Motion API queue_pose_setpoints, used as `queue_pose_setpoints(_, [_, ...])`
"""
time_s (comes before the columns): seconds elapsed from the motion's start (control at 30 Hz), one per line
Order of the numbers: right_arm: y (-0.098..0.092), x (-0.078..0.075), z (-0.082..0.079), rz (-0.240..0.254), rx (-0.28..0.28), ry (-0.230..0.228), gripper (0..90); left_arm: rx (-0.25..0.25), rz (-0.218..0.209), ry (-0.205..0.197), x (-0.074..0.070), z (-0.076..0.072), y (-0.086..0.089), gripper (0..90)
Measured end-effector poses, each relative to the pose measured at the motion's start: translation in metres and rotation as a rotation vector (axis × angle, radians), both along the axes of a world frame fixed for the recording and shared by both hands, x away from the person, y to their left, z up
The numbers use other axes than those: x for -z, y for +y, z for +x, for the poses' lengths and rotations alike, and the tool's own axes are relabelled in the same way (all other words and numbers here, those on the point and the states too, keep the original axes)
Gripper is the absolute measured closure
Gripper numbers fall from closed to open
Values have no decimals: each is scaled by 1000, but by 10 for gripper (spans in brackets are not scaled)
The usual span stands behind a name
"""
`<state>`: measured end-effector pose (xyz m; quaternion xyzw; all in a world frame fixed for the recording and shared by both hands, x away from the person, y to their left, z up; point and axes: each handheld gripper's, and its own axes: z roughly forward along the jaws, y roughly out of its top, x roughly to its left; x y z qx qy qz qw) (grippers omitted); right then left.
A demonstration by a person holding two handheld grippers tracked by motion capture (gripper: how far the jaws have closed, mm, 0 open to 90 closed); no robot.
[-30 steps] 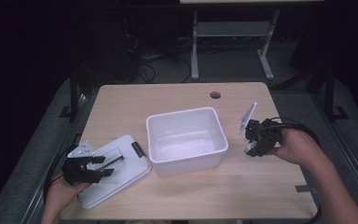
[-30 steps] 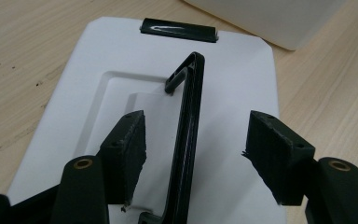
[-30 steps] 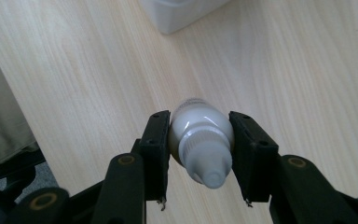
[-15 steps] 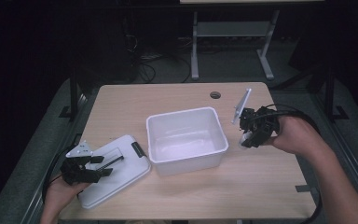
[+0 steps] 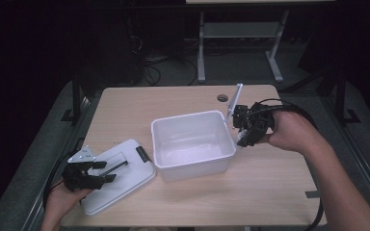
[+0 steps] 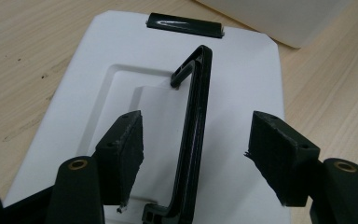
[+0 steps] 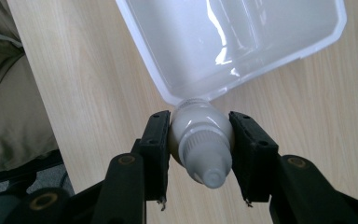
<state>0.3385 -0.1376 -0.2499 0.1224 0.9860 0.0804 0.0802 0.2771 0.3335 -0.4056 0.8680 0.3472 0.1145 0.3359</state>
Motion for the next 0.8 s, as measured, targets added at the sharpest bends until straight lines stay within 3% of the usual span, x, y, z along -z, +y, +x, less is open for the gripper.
queue_pose_setpoints(0.43, [22,4,8,5,-35,19,596,3,2,4,1,0,-1,338])
queue_pose_setpoints(0.8, [40,18,18,-11,-55,43,596,6,7,2,0,0,-2,339])
